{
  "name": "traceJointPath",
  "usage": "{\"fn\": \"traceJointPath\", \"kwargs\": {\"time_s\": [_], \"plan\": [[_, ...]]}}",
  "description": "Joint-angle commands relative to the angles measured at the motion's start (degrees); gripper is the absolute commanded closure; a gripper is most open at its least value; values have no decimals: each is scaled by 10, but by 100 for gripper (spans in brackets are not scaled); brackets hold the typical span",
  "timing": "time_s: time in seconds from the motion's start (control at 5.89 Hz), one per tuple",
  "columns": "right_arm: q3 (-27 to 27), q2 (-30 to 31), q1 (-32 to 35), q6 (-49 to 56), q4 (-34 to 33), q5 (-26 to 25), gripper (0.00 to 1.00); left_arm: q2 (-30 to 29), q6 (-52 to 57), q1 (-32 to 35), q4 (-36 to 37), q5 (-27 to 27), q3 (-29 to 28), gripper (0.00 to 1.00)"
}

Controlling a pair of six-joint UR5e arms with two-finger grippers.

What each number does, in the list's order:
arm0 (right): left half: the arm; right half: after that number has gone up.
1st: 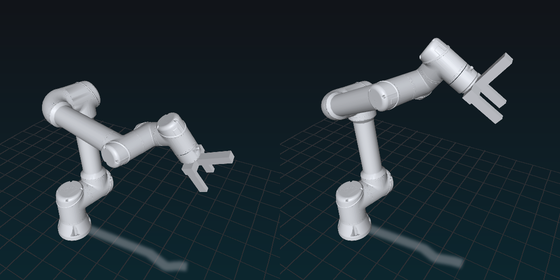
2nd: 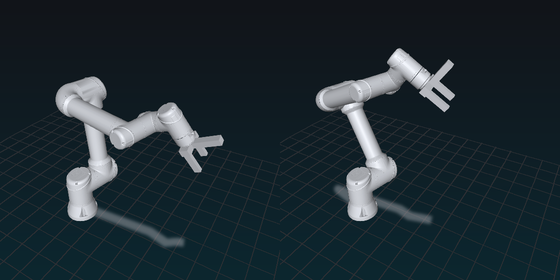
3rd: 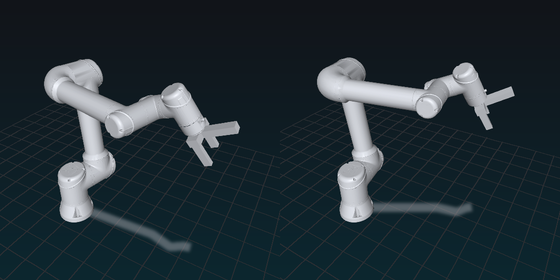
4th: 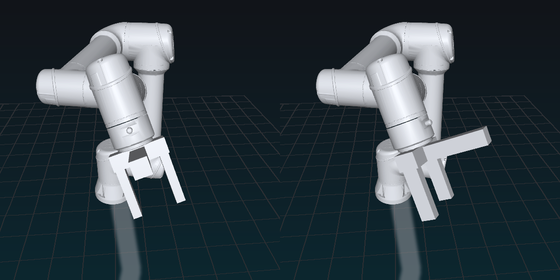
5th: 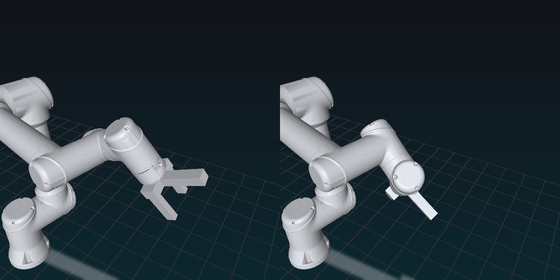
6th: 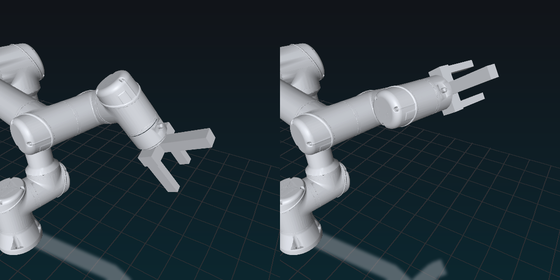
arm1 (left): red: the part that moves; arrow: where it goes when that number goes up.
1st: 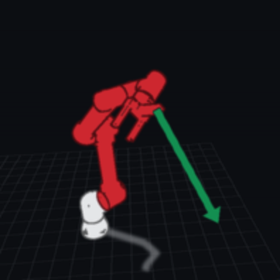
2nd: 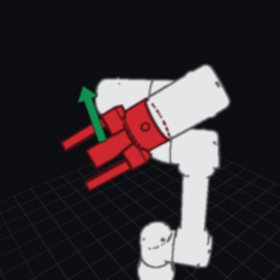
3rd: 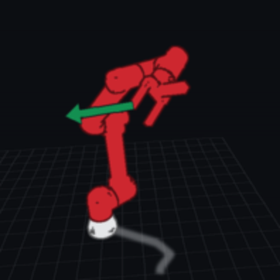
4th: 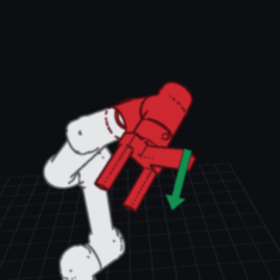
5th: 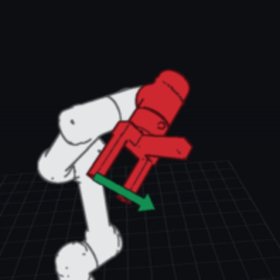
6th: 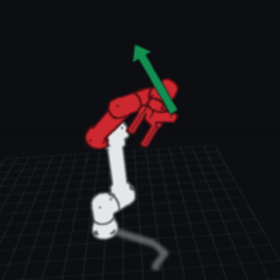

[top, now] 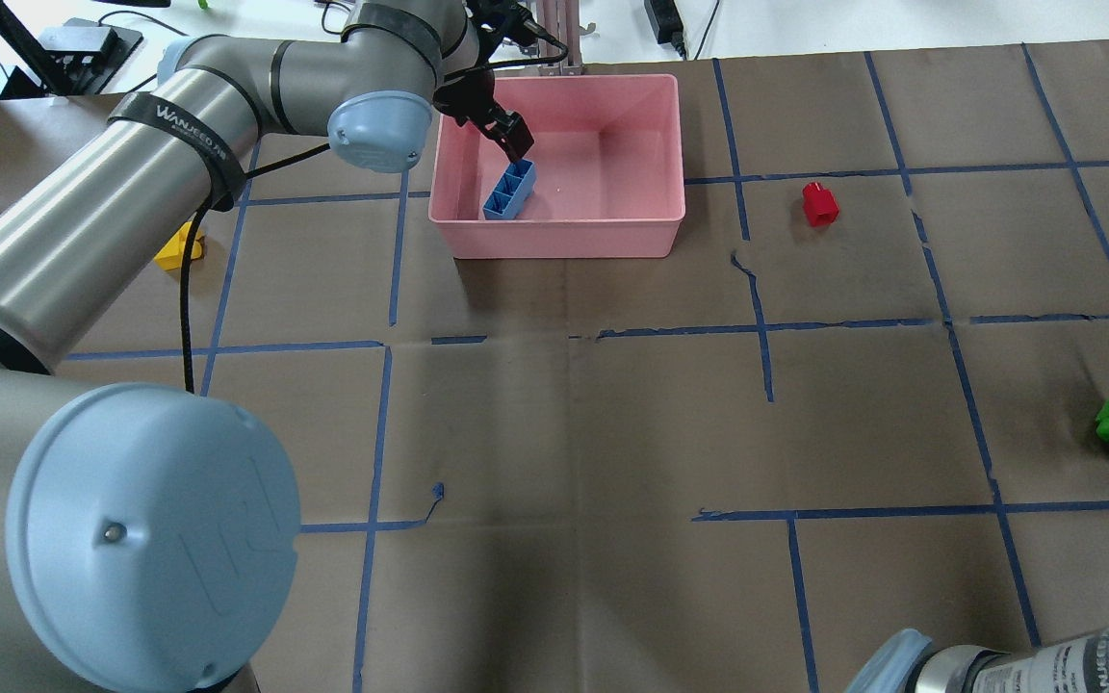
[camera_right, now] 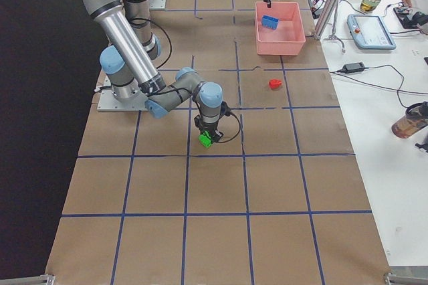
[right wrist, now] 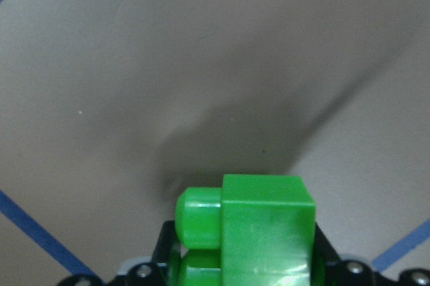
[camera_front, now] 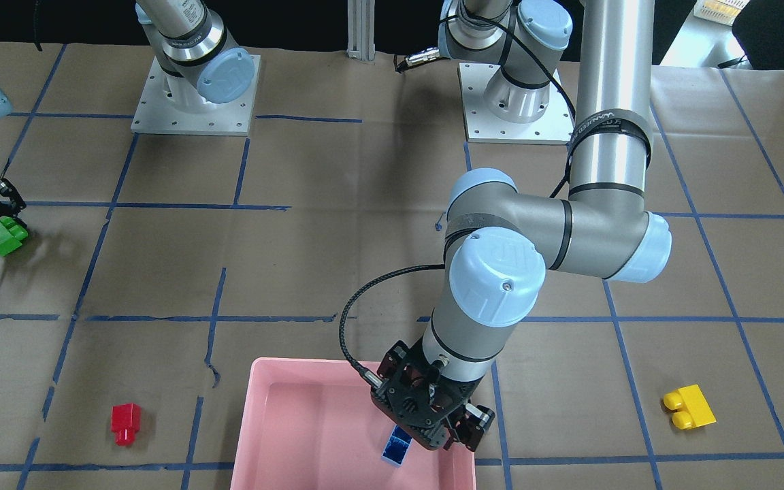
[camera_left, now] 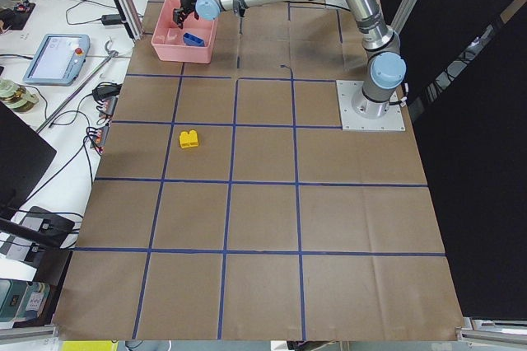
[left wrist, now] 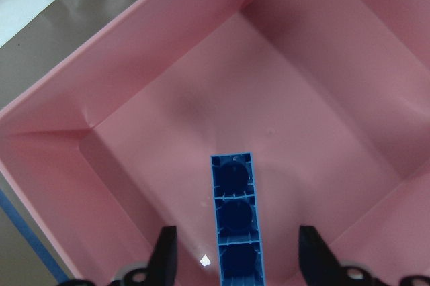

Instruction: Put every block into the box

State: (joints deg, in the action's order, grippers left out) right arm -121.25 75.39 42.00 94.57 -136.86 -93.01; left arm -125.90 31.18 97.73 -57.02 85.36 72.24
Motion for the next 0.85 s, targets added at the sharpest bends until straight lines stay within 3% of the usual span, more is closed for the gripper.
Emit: {"fn": "traceJointPath", "kwargs": {"time_s": [0.0, 0.17, 0.34, 0.51, 0.68], "plan": [[53, 19, 10, -73, 38, 33, 59, 28, 6, -106, -123, 6, -9, 0], [94, 33, 32, -143, 94, 49, 59, 26, 31, -176, -150, 9, -11, 0], [152, 34, 76, -216, 152, 49, 59, 27, 31, -203, -158, 23, -6, 0], [219, 31, 129, -311, 218, 50, 59, 12, 21, -219, -155, 104, -10, 0], [282, 27, 182, -402, 270, 51, 59, 6, -6, -237, -143, 109, -3, 0]]}}
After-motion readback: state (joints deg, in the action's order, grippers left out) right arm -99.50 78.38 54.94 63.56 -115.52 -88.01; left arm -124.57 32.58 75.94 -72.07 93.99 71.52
